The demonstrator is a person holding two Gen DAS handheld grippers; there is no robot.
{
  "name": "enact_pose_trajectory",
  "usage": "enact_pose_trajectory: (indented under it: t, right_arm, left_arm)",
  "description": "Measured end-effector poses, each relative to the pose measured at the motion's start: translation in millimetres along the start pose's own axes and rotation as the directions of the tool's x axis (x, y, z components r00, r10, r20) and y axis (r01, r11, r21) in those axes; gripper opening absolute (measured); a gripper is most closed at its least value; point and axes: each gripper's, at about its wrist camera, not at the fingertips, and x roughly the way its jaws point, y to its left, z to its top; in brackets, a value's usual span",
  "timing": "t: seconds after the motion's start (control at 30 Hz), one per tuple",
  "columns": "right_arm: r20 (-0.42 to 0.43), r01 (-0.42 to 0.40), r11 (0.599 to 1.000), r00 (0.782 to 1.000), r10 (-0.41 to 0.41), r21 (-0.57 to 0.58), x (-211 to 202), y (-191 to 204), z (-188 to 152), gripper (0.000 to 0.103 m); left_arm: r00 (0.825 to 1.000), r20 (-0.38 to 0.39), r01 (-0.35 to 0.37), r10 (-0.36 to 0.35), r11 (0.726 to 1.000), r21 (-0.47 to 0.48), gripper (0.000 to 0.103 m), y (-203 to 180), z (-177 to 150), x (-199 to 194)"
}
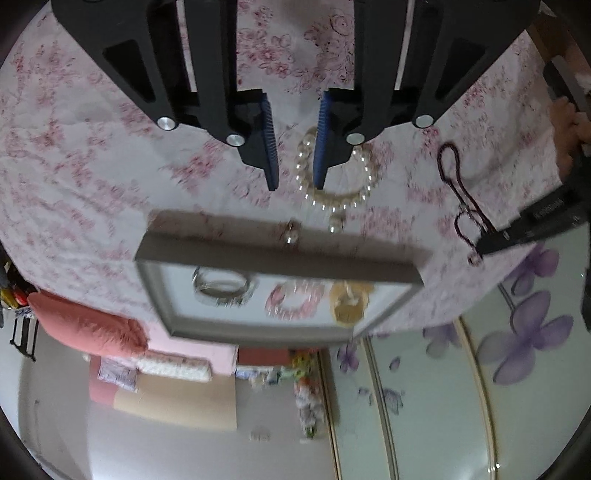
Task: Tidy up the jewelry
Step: 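Grasp the pearl bracelet with the right tool while the left tool lifts the necklace, then drop the necklace into the gray tray with the left tool while the right tool releases the pearl bracelet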
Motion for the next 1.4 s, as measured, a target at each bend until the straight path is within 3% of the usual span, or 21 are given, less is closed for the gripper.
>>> enact_pose_trajectory:
  t: [0.43,0.53,0.7,0.97,1.4]
  right_arm:
    - [-0.1,0.014,1.0,0.995,-0.014,-0.001,25,3,-6,0.018]
    - [-0.103,0.034,0.999,0.994,-0.036,-0.022,26,5,-7,0.011]
    - [-0.094,0.053,0.998,0.994,-0.055,-0.023,21,3,-9,0.01]
    - [0.116,0.012,0.999,0.993,-0.017,0.046,-28,-9,2,0.01]
    - [0.36,-0.083,0.987,0.933,0.028,0.138,-78,-16,13,0.01]
  left_arm:
    - [1.0,0.012,0.006,-0.006,1.0,-0.012,0.008,3,8,-4]
    - [1.0,0.014,0.007,-0.007,1.0,-0.011,0.008,2,8,-5]
    - [1.0,0.019,0.011,-0.011,1.0,-0.012,0.008,2,8,-7]
    - [0.998,0.048,0.029,-0.028,0.999,-0.015,0.008,-1,9,-15]
    - [0.987,0.152,0.049,-0.052,0.998,0.026,0.008,-19,11,-41]
